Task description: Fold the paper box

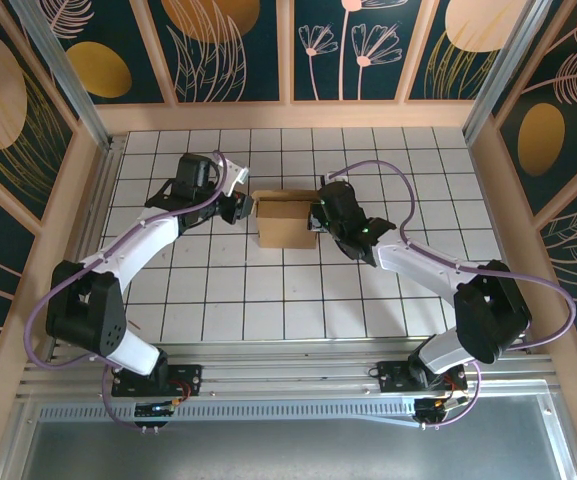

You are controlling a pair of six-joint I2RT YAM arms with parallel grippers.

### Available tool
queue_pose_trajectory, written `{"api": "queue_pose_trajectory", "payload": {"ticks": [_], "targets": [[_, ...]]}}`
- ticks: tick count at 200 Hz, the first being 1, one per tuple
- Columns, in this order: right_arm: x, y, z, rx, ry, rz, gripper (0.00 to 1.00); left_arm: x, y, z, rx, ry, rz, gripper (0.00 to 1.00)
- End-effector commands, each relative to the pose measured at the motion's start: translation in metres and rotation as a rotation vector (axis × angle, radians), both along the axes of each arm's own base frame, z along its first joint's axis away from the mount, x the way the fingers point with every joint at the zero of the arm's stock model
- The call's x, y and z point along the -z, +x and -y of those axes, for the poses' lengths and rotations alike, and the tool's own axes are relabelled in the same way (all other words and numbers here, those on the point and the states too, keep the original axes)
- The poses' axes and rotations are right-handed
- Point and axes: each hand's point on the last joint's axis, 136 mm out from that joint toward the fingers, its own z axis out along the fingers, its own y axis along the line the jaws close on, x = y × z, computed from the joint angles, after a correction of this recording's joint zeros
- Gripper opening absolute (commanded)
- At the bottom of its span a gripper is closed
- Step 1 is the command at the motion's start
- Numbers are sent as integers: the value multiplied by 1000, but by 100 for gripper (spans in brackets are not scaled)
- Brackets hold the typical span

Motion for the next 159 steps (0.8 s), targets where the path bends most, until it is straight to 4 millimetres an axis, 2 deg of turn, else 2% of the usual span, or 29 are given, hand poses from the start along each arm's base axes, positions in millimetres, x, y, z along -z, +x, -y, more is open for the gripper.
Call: {"api": "queue_pose_trajectory", "payload": {"ticks": [1,54,86,128,159], "targets": [[34,-18,1,-41,-78,-119,2,-18,-1,8,13,-79,22,19],[34,-17,0,-38,-72,-120,2,-19,-8,11,8,-125,-21,4],[34,-18,-1,-38,-71,-123,1,-33,-7,16,-12,-201,-55,0],[37,-18,-1,-36,-74,-128,1,-47,-5,25,-62,-299,-117,0],[39,-18,-3,-41,-79,-130,1,-40,-6,41,-57,-301,-166,0]]}}
